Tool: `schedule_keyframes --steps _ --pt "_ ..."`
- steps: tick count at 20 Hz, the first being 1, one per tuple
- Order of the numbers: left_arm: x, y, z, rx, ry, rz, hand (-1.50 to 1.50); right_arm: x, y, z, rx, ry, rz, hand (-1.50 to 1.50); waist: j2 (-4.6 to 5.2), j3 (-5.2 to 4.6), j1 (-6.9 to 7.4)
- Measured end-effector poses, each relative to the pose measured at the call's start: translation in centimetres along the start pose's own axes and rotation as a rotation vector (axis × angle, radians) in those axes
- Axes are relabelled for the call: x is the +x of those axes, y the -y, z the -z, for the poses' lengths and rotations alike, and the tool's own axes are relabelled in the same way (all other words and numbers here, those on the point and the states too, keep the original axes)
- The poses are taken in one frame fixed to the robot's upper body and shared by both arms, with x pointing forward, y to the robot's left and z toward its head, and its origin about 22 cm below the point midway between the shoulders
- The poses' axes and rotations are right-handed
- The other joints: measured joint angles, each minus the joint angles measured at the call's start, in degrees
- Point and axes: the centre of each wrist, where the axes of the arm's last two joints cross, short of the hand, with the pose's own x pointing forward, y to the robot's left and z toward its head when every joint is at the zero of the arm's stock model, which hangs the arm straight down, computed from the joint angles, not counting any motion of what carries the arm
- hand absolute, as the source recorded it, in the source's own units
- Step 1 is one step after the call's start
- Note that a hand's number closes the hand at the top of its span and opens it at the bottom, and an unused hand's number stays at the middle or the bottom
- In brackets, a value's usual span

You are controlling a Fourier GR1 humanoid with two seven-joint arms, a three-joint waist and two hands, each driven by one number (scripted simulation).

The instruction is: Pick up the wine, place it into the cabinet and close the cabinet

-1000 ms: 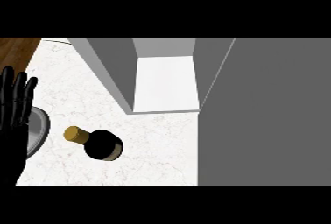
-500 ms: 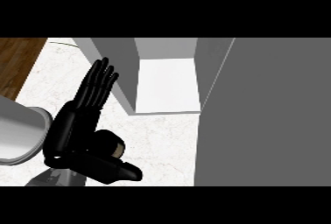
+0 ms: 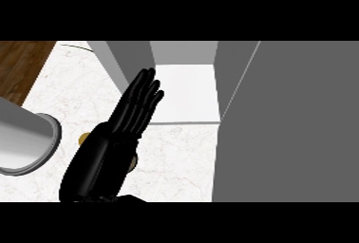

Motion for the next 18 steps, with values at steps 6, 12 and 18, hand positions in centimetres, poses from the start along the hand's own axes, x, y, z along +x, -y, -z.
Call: schedule_keyframes --steps 6,12,18 --pt "2.9 2.5 -1.4 -0.004 -0.012 -0.015 -1.5 0.8 -0.8 0.2 0.004 -0.029 0.018 -1.5 0.01 -0.01 0.38" --pt "4.6 4.0 -2.6 0.007 -0.019 -0.02 -1.5 1.4 -0.8 0.4 -0.01 -0.048 0.008 -1.5 -0.02 0.0 0.39" --pt "5.9 4.8 -3.3 0.036 -0.008 -0.004 -1.5 1.6 -1.2 0.3 -0.009 -0.063 0.014 -1.5 -0.08 0.01 0.38"
